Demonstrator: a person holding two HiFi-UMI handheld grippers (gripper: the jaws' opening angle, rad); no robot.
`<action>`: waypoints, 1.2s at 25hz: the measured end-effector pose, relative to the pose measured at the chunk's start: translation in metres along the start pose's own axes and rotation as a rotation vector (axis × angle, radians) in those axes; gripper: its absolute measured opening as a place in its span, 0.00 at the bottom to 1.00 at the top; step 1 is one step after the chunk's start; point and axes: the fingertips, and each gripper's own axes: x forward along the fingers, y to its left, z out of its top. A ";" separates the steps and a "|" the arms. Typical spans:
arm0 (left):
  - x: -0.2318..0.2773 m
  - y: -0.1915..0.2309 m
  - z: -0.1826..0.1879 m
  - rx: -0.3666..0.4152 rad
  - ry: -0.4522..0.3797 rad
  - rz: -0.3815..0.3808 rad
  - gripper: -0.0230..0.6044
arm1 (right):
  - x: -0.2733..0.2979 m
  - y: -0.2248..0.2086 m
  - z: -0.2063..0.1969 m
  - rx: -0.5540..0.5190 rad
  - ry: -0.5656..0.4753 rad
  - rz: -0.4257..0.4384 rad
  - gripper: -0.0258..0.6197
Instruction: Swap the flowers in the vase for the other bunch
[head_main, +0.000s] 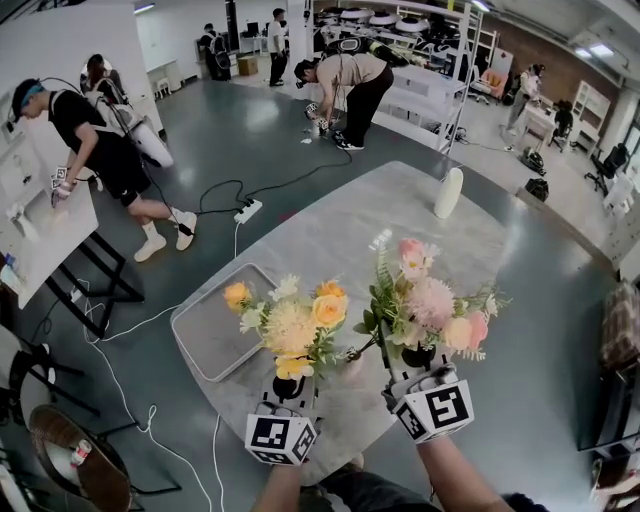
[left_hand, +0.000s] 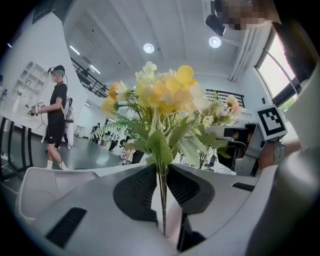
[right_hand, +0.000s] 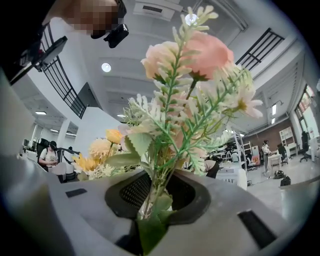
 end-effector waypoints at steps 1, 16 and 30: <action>-0.001 0.001 -0.002 0.000 0.002 -0.002 0.15 | 0.000 0.000 0.000 0.008 -0.004 -0.004 0.20; 0.005 0.000 -0.004 -0.021 0.011 0.019 0.15 | -0.001 -0.002 -0.048 0.005 0.072 0.017 0.20; -0.018 0.009 -0.025 -0.034 0.030 0.041 0.15 | -0.007 0.033 -0.104 -0.009 0.130 0.050 0.20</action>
